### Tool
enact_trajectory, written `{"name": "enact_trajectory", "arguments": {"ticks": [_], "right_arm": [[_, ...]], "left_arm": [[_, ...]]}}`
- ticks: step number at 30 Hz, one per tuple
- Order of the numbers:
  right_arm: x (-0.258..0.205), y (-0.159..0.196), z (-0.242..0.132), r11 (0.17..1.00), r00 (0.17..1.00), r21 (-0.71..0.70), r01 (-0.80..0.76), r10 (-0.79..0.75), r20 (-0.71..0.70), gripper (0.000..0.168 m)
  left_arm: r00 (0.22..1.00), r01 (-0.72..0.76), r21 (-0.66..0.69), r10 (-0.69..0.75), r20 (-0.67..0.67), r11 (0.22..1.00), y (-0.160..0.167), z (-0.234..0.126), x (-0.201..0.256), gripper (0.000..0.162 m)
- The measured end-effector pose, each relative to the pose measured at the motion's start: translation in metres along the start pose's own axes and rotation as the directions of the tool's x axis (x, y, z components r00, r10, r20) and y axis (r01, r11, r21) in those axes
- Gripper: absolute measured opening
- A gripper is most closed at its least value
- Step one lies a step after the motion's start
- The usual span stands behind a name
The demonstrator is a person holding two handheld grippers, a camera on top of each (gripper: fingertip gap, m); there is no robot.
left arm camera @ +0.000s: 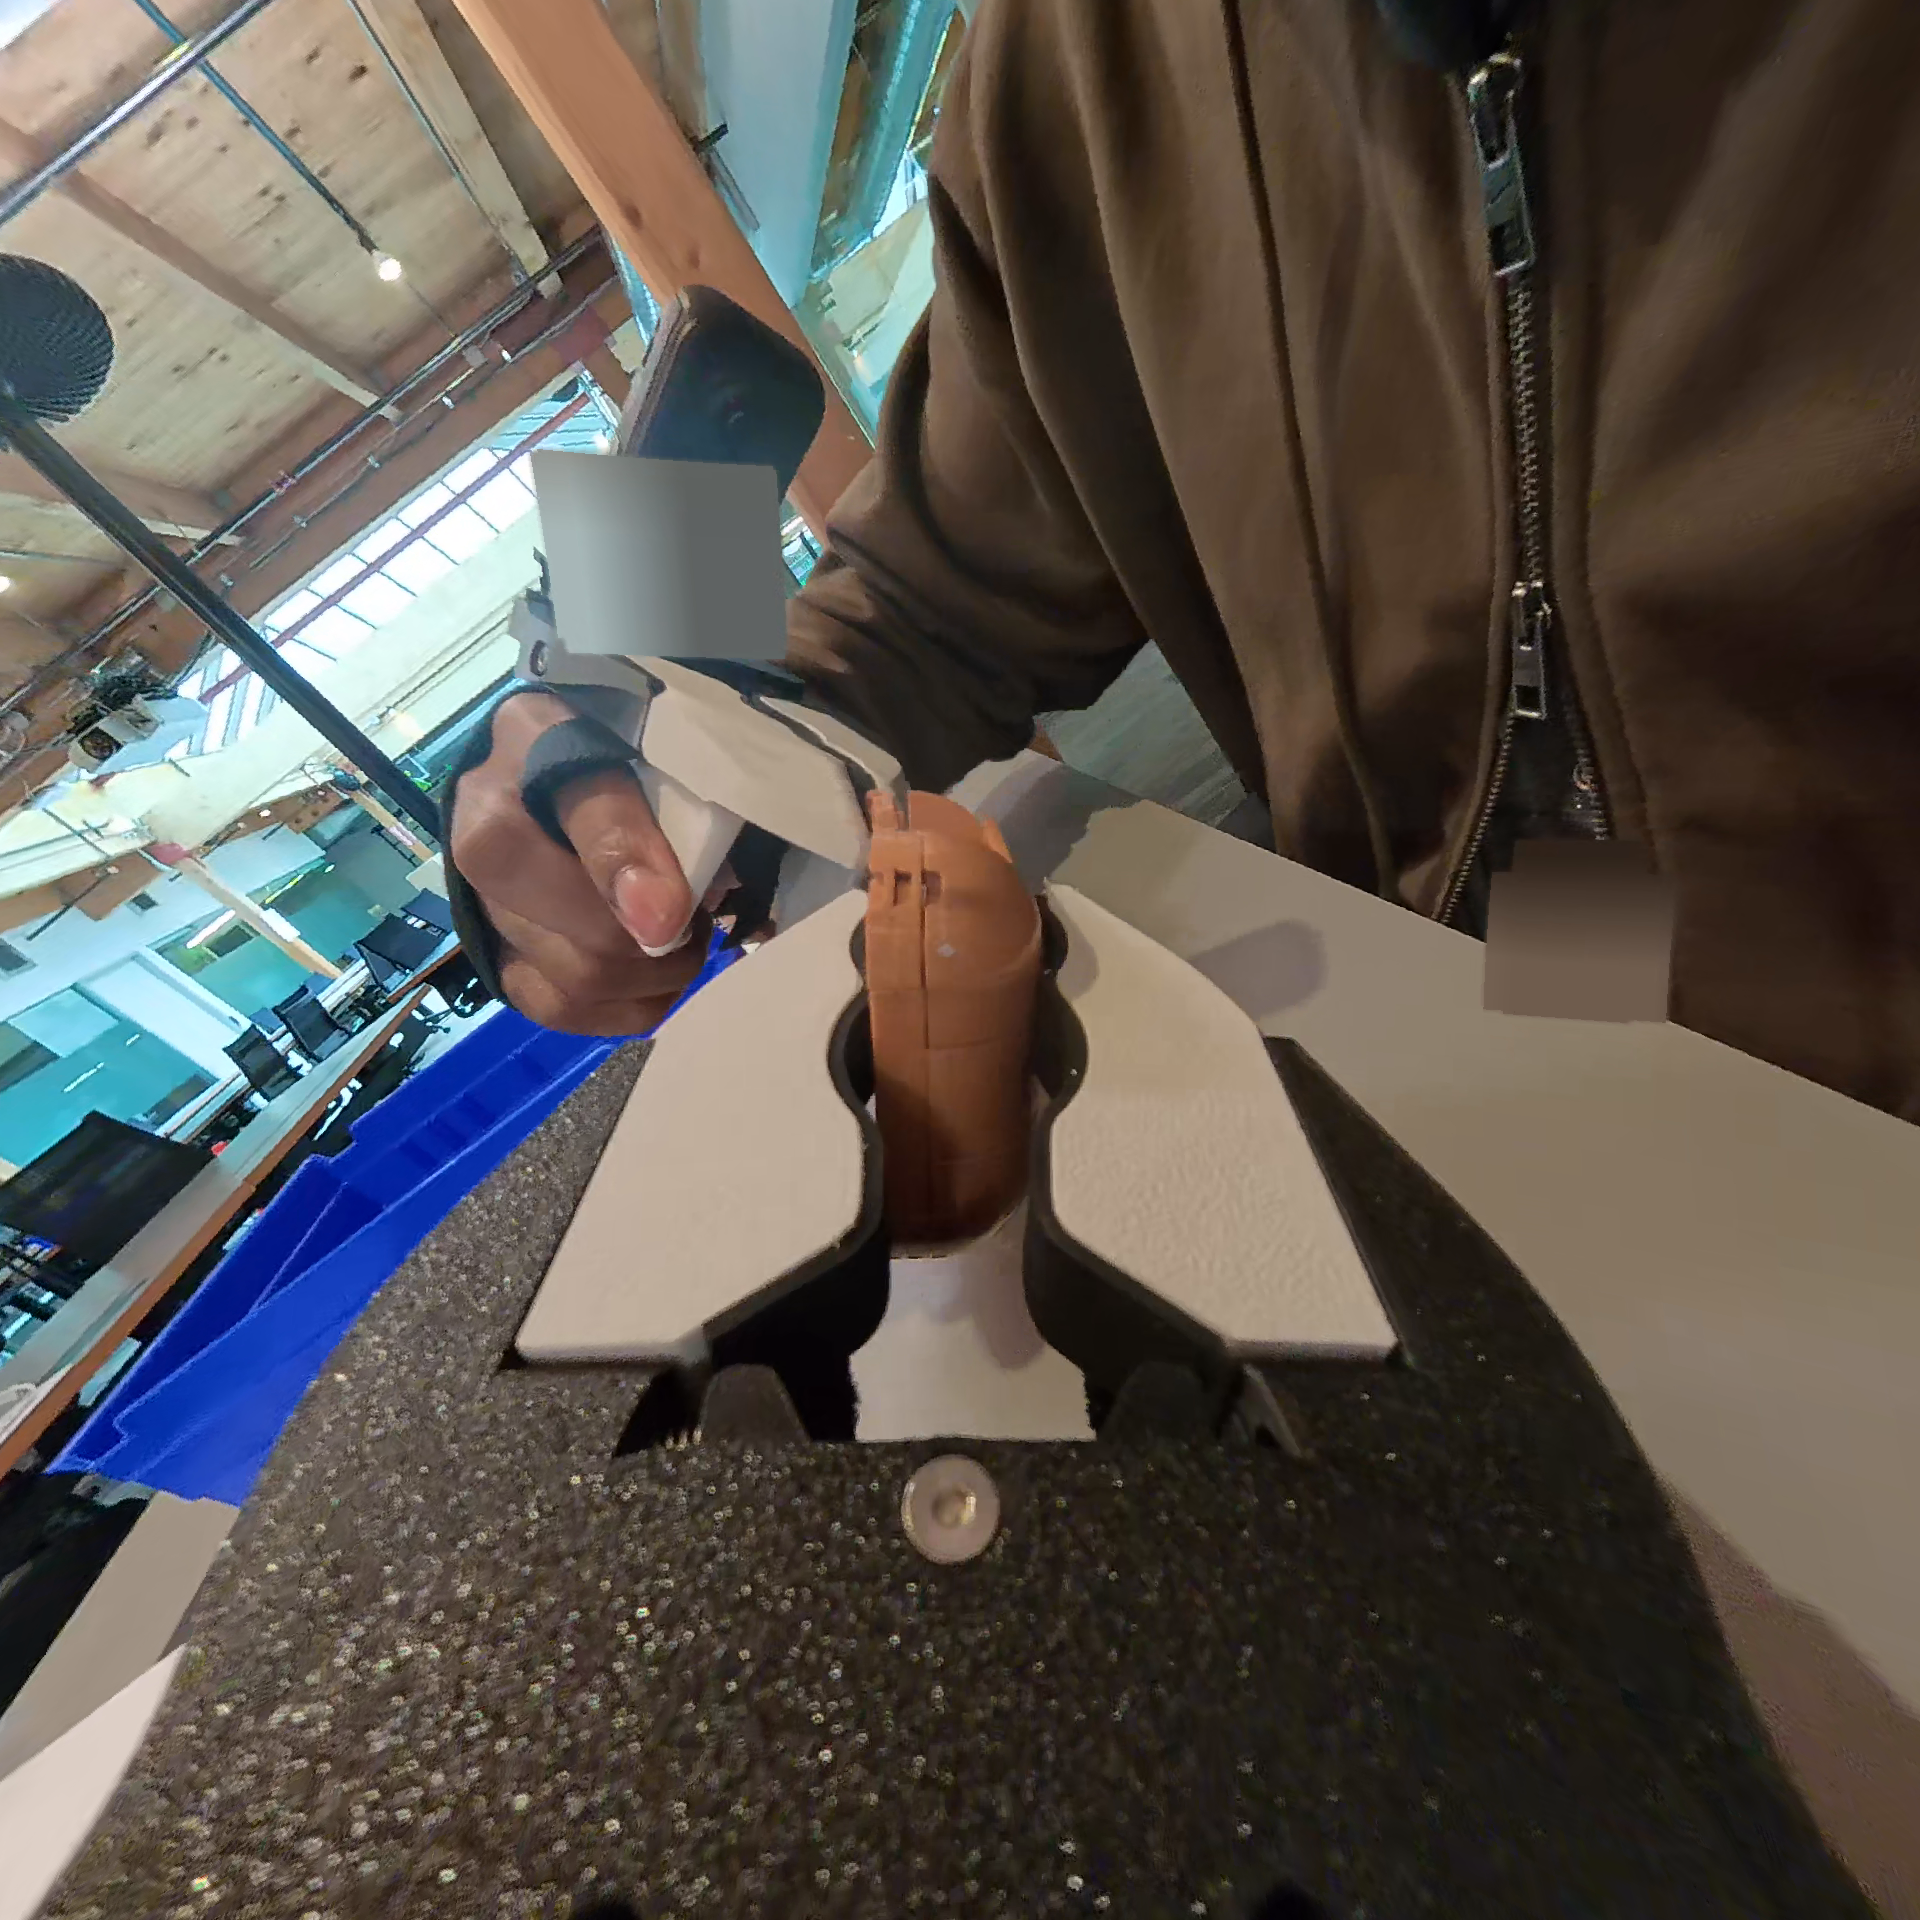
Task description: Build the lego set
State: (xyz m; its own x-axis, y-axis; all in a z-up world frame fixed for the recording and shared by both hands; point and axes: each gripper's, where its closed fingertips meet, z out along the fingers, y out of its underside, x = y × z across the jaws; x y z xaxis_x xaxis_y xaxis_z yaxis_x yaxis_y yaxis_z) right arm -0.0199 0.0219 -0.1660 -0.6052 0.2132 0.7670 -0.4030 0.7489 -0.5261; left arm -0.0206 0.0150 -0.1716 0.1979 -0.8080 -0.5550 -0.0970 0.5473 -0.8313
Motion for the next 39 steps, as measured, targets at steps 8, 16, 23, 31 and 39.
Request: {"name": "enact_trajectory", "arguments": {"ticks": [8, 16, 23, 31, 39], "right_arm": [[0.0007, 0.0021, 0.0034, 0.994, 0.993, -0.044, 0.096, -0.092, 0.074, 0.004], [-0.0024, 0.0039, 0.0048, 0.993, 0.991, -0.057, 0.099, -0.093, 0.094, 0.006], [-0.0036, 0.0022, 0.0050, 0.989, 0.985, -0.062, 0.134, -0.126, 0.122, 0.008], [-0.0050, -0.0020, 0.0053, 0.984, 0.971, -0.051, 0.171, -0.160, 0.178, 0.010], [-0.0003, -0.0031, 0.0038, 0.980, 0.965, -0.064, 0.188, -0.172, 0.200, 0.014]], "left_arm": [[1.000, -0.026, -0.019, 0.026, 0.015, 0.999, 0.0027, -0.0028, -0.0033, 0.027], [0.999, -0.039, -0.025, 0.040, 0.020, 0.999, 0.0027, -0.0017, -0.0015, 0.026], [0.997, -0.069, -0.030, 0.070, 0.025, 0.997, 0.0004, -0.0002, -0.0002, 0.026], [0.995, -0.092, -0.023, 0.092, 0.028, 0.996, -0.0036, 0.0022, 0.0030, 0.026], [0.990, -0.130, -0.038, 0.132, 0.049, 0.991, -0.0047, 0.0027, 0.0011, 0.027]]}}
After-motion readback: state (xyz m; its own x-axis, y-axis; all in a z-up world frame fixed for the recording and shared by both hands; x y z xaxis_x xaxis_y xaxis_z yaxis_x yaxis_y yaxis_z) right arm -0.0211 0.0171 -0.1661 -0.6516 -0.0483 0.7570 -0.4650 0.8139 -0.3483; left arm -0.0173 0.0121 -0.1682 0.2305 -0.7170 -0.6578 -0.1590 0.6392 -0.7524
